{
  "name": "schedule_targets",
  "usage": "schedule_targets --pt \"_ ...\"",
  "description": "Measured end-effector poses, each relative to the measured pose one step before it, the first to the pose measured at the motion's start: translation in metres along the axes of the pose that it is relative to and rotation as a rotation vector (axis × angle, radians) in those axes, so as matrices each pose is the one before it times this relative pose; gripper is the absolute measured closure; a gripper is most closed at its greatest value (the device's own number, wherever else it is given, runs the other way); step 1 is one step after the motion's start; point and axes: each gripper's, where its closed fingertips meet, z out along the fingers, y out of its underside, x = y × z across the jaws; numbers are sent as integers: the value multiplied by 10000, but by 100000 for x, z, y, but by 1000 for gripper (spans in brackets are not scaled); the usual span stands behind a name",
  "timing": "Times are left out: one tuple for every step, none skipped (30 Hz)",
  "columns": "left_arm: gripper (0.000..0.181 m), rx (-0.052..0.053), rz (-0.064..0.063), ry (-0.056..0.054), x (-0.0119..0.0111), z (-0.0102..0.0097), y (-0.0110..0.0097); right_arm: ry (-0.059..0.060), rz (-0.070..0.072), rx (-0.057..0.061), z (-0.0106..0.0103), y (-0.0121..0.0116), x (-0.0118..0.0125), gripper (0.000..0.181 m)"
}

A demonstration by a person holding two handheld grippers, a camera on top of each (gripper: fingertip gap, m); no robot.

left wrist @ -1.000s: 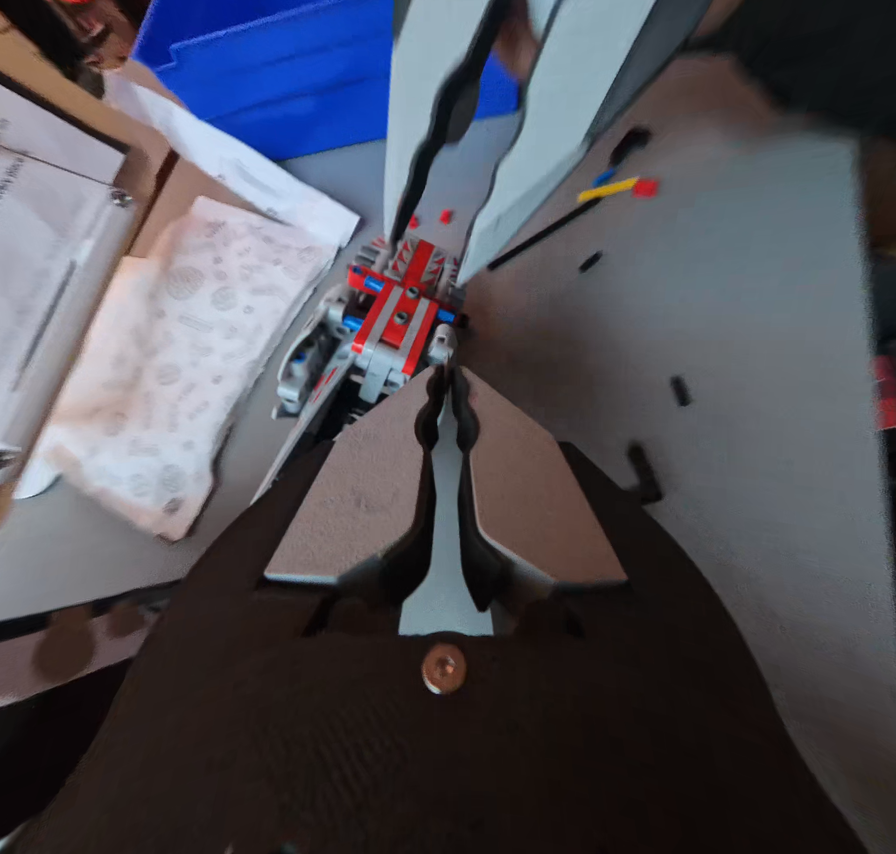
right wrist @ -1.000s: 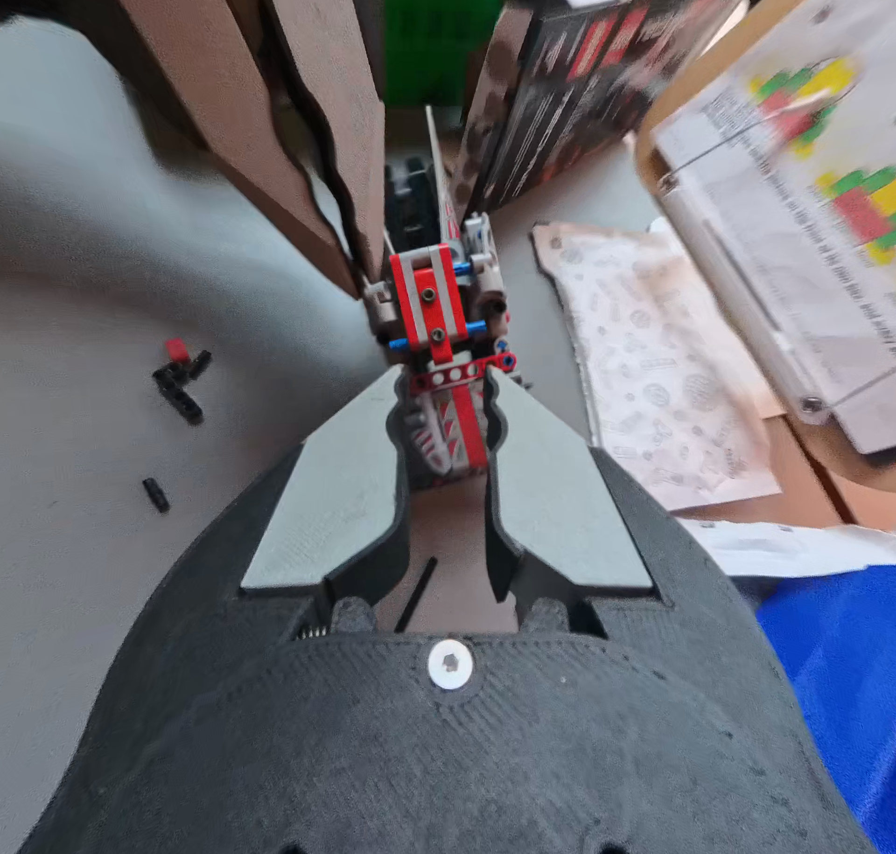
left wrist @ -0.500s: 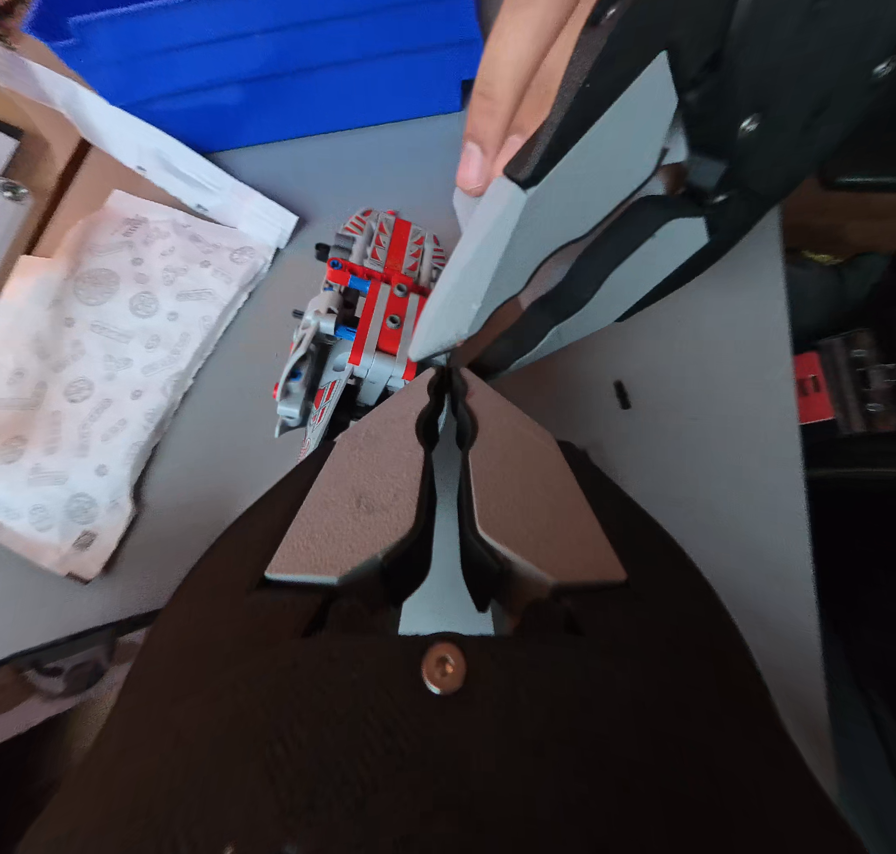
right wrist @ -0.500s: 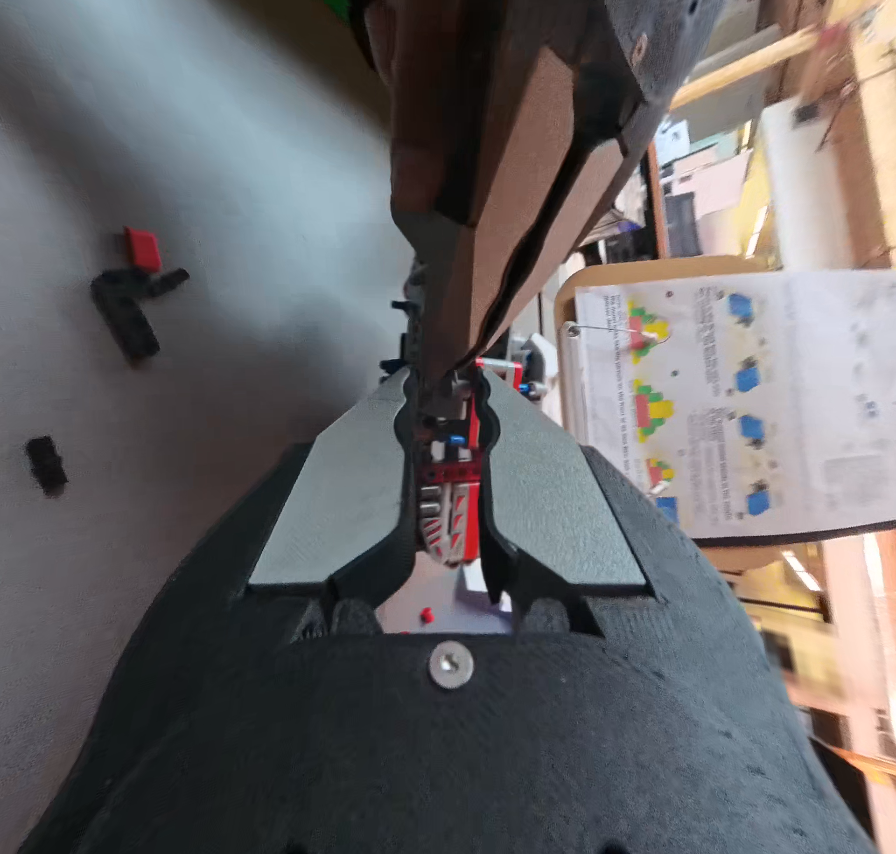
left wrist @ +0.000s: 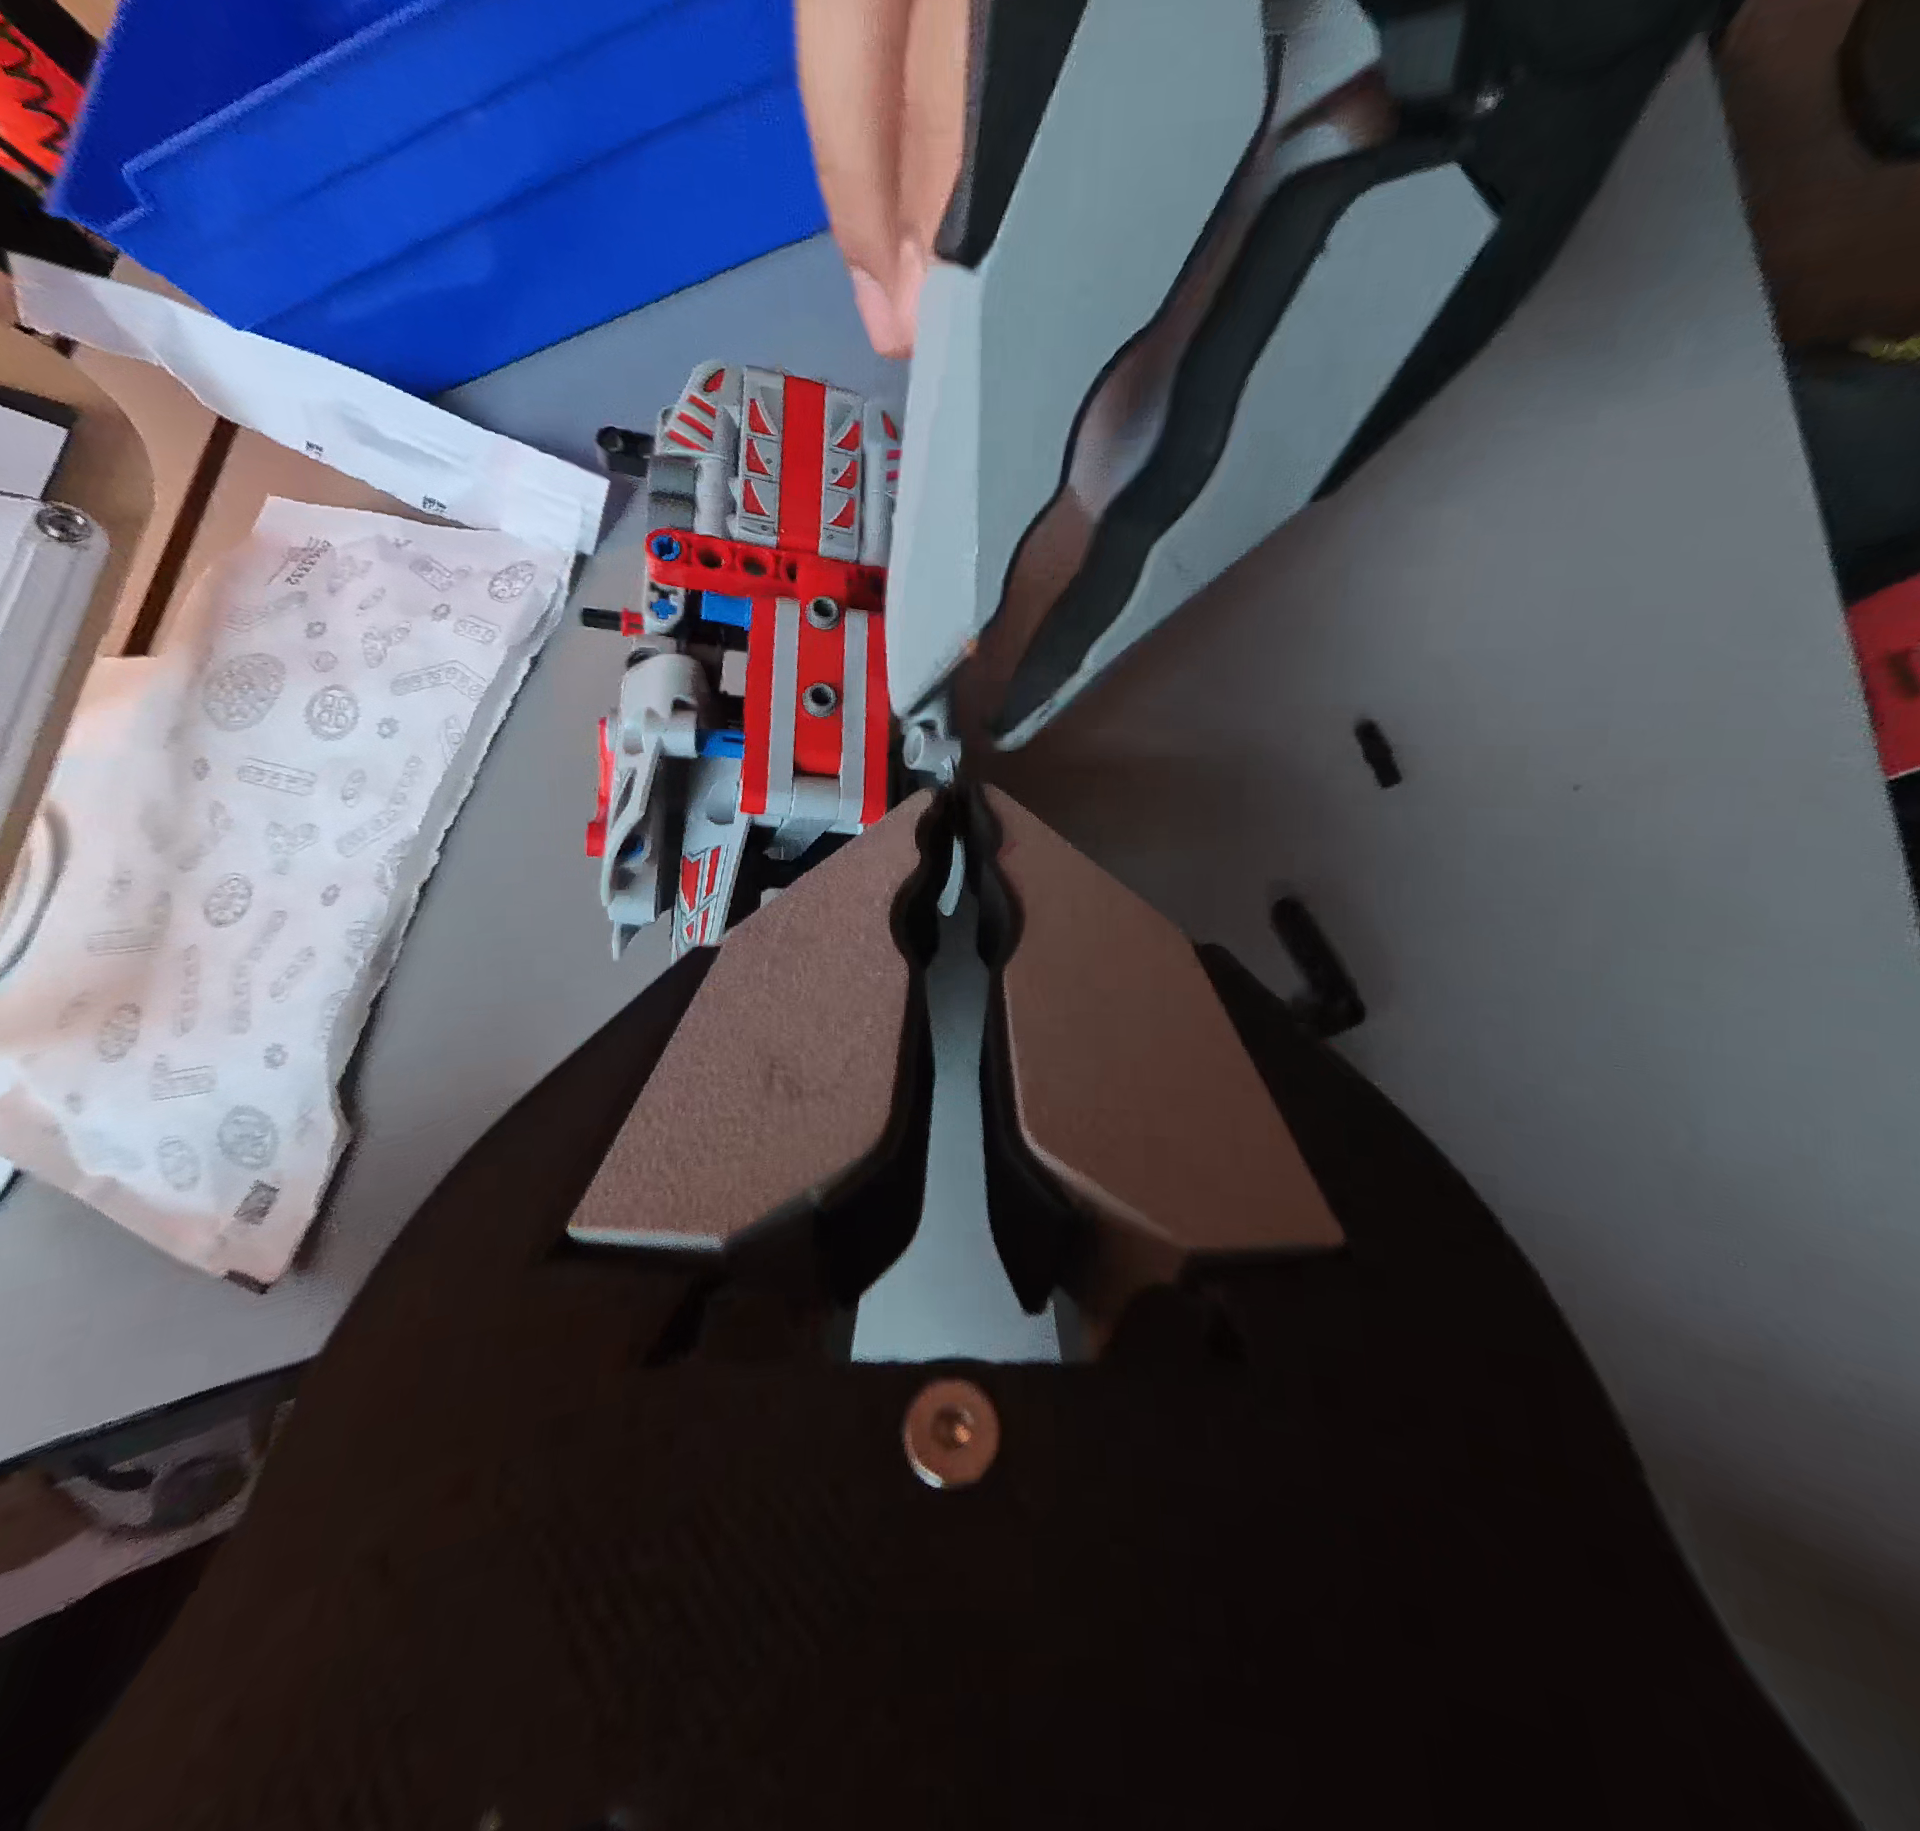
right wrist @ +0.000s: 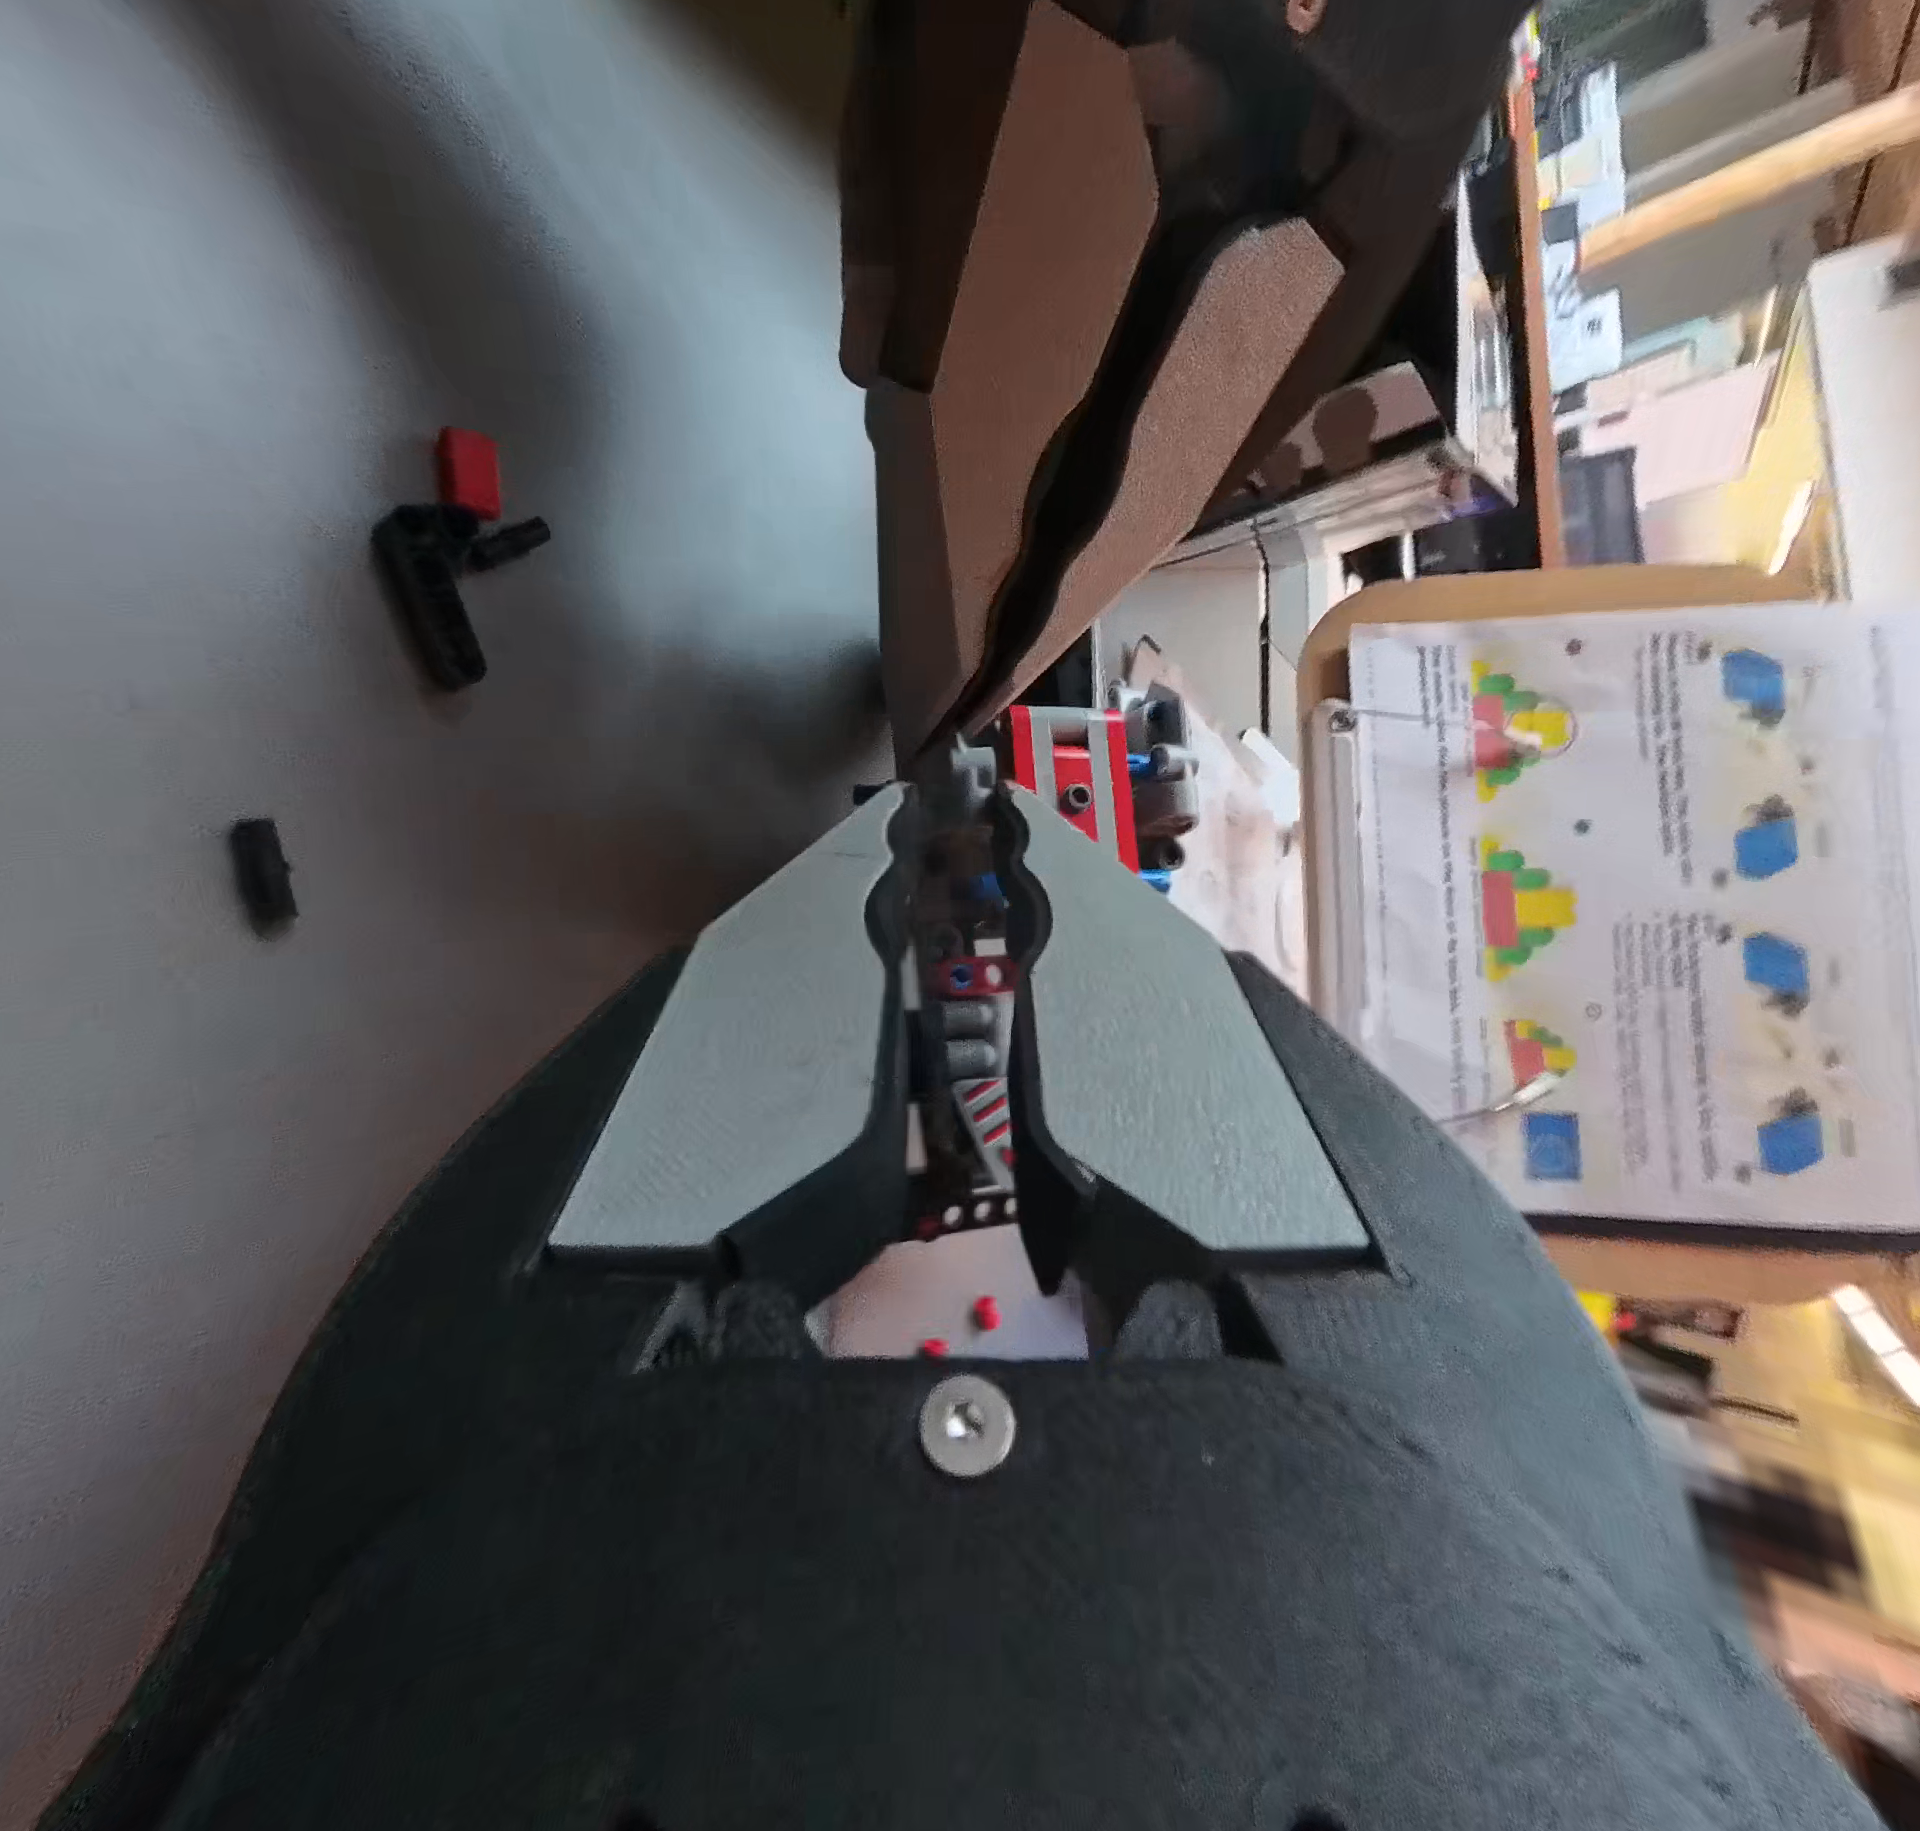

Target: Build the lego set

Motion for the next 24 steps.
schedule_targets --pt "181 90 -109 66 -5 -7 50 -89 796 -61 -181 121 -200 166" --pt "181 51 36 27 35 -12 68 -94 819 -101 -143 259 -176 162" --pt "181 40 -32 0 -28 -13 63 -89 755 79 -160 53 -173 165" --pt "181 86 -93 73 29 -10 -44 -32 647 245 -157 -183 -124 163" --pt "181 111 -48 131 138 -17 -70 169 378 214 -46 -113 155 161" --pt "181 115 4 119 179 14 -128 335 63 197 47 -45 333 165" --pt "181 74 57 98 194 24 -98 246 -133 158 103 17 137 178" --pt "181 -89 59 -35 -35 -9 131 149 -193 83 120 48 -54 179" --pt "181 -51 56 -4 -15 -58 66 71 -226 27 90 4 -194 177" --pt "181 -15 31 40 24 -66 55 -45 -325 -39 58 -30 -382 170" --pt "181 -21 -28 44 -22 -81 61 60 -432 -144 101 28 -190 163" --pt "181 -13 13 15 -52 -44 13 198 -471 -231 111 81 88 162" --pt "181 -6 -39 8 -89 -4 -44 205 -454 -276 87 103 154 164" --pt "181 4 -78 -4 -147 7 -68 200 -399 -234 57 107 149 164" --pt "181 -7 -58 -29 -141 24 -51 197 -294 -112 18 67 128 163" --pt "181 -26 23 -14 -43 74 18 130 -171 0 -75 0 21 162" --pt "181 -34 66 -27 -6 77 35 42 -59 75 -144 -82 -76 159" --pt "181 -9 35 4 38 53 0 14 48 93 -126 -98 -46 157" --pt "181 24 20 23 59 51 -47 -9 89 43 -34 -58 -53 156" --pt "181 11 15 12 34 50 -45 -32 51 -50 91 74 -71 156" --pt "181 -44 44 -22 -5 58 -14 42 8 -63 128 81 29 156" --pt "181 -90 90 -53 -32 34 52 59 -19 -26 101 21 67 159" --pt "181 -98 67 -45 -35 -13 51 3 -26 -27 74 23 31 159" --pt "181 -71 90 -17 25 -3 48 -4 -13 -11 47 -11 51 160"
